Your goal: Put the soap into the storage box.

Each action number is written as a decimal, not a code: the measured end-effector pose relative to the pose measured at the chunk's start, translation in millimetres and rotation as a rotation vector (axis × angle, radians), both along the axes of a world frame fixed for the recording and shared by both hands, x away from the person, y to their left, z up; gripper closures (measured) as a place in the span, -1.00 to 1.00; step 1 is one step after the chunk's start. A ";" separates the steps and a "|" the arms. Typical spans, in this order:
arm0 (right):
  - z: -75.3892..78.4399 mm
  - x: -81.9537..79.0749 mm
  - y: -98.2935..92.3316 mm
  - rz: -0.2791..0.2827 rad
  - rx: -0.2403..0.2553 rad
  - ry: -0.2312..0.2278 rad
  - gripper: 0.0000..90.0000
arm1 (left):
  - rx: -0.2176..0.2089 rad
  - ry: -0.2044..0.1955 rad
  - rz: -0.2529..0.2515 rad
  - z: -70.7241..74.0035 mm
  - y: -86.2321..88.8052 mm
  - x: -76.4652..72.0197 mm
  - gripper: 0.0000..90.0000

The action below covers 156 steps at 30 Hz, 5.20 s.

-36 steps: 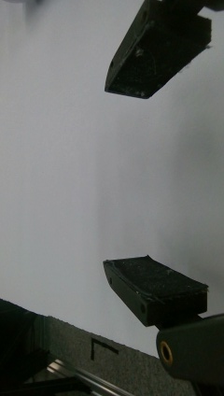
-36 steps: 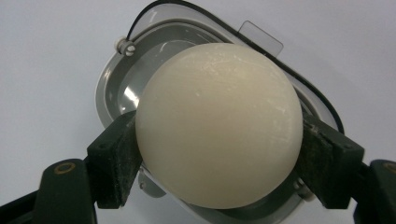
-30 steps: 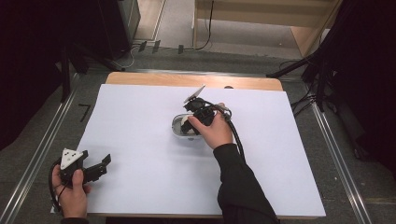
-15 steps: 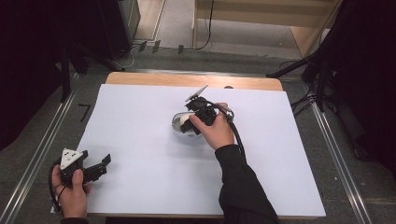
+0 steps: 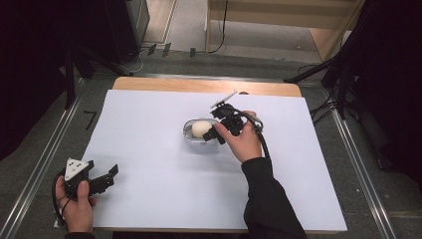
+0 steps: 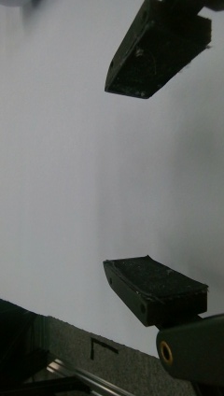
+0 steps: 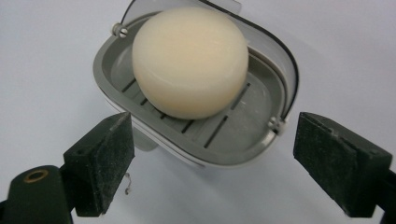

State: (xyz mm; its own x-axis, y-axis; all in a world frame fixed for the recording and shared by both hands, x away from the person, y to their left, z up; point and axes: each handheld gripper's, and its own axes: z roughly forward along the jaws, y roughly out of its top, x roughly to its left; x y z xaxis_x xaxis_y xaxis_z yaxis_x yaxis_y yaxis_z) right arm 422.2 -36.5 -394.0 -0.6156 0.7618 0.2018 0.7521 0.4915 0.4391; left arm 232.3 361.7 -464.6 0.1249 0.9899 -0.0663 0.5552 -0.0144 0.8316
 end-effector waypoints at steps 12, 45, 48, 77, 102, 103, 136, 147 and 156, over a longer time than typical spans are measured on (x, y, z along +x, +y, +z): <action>2.6 -9.6 -28.2 -0.026 0.017 -0.014 -0.70 | 0.002 0.000 0.000 0.0 -0.3 0.0 -0.69; -16.5 -32.8 -85.2 -0.111 0.018 -0.036 -0.71 | 0.006 0.000 -0.003 0.0 -0.7 -0.1 -0.69; -18.2 -35.5 -90.2 -0.115 0.022 -0.036 -0.71 | 0.007 -0.001 -0.003 0.0 -0.7 -0.1 -0.69; -36.8 -62.7 -142.4 -0.193 0.056 -0.073 -0.70 | 0.011 0.004 -0.003 0.1 -0.9 -0.1 -0.69; -45.5 -90.1 -200.6 -0.273 0.083 -0.100 -0.69 | 0.016 0.009 -0.004 0.1 -1.3 0.3 -0.69; -46.1 -91.6 -203.5 -0.273 0.085 -0.102 -0.69 | 0.016 0.009 -0.004 0.1 -1.3 0.3 -0.69; -69.6 -140.2 -284.5 -0.366 0.126 -0.124 -0.69 | 0.030 0.009 -0.007 -0.1 -3.1 0.5 -0.69; -81.1 -158.2 -302.1 -0.369 0.132 -0.195 -0.69 | 0.028 0.008 -0.011 -0.1 -3.0 0.3 -0.69; -89.5 -177.9 -307.8 -0.353 0.203 -0.298 -0.69 | 0.026 0.008 -0.010 0.0 -2.8 0.2 -0.69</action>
